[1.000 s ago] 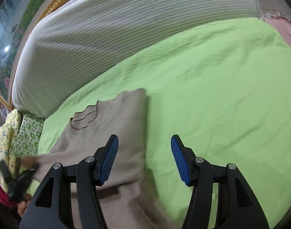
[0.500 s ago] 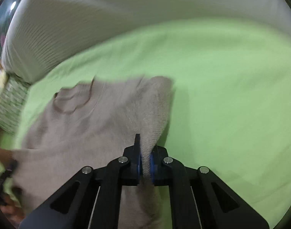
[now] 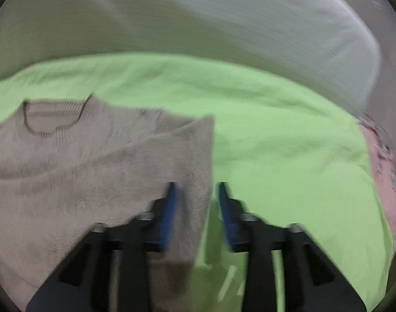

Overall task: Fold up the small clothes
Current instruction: 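Fold the held sleeve across the sweater body with the right gripper and release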

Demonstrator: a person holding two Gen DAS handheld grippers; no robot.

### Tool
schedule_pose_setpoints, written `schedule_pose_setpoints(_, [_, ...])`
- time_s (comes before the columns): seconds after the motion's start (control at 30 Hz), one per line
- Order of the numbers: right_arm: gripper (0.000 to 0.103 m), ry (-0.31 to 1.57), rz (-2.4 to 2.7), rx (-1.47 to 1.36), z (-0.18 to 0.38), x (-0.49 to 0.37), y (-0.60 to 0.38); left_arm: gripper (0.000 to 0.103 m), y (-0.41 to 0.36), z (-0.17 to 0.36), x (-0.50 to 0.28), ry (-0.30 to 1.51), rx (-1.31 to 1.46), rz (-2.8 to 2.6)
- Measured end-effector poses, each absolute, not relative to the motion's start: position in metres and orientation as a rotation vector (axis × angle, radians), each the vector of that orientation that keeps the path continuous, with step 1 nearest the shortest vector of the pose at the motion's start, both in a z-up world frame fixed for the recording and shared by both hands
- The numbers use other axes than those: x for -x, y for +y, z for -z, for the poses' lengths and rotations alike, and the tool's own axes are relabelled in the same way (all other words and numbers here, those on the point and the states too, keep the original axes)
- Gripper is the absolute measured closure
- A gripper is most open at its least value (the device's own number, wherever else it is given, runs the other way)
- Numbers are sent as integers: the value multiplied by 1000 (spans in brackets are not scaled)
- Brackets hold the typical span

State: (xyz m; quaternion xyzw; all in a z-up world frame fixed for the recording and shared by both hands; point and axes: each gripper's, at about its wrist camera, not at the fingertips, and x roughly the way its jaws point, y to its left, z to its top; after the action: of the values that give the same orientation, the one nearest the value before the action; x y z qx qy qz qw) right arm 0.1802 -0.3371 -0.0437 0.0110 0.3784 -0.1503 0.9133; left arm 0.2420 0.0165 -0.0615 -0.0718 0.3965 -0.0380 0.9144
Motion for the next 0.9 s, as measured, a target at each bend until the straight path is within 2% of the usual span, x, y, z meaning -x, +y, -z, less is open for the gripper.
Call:
schedule_pose_setpoints(0.17, [57,677,20,-191,12,-143,-292,66,36,56,-235,846,238,100])
schedule_pose_setpoints(0.27, [57,698,-164,-239,16,-130,-249,53,50,51,-221,855,259,95])
schedule_pose_setpoints(0.4, [57,735,-339,-275,39,-142,-199,43,60,58,-191,902,294,77])
schedule_pose_setpoints(0.57, [57,965,-289,-290,91,-164,-184,40,96,68,-154,955,441,58])
schedule_pose_setpoints(0.63, [57,926,-281,-294,82,-152,-190,33,106,72,-131,964,508,52])
schedule_pose_setpoints(0.67, [57,898,-281,-303,74,-145,-194,25,108,73,-122,969,529,44])
schedule_pose_setpoints(0.9, [57,759,-278,-369,31,-101,-215,23,153,86,-65,917,781,-97])
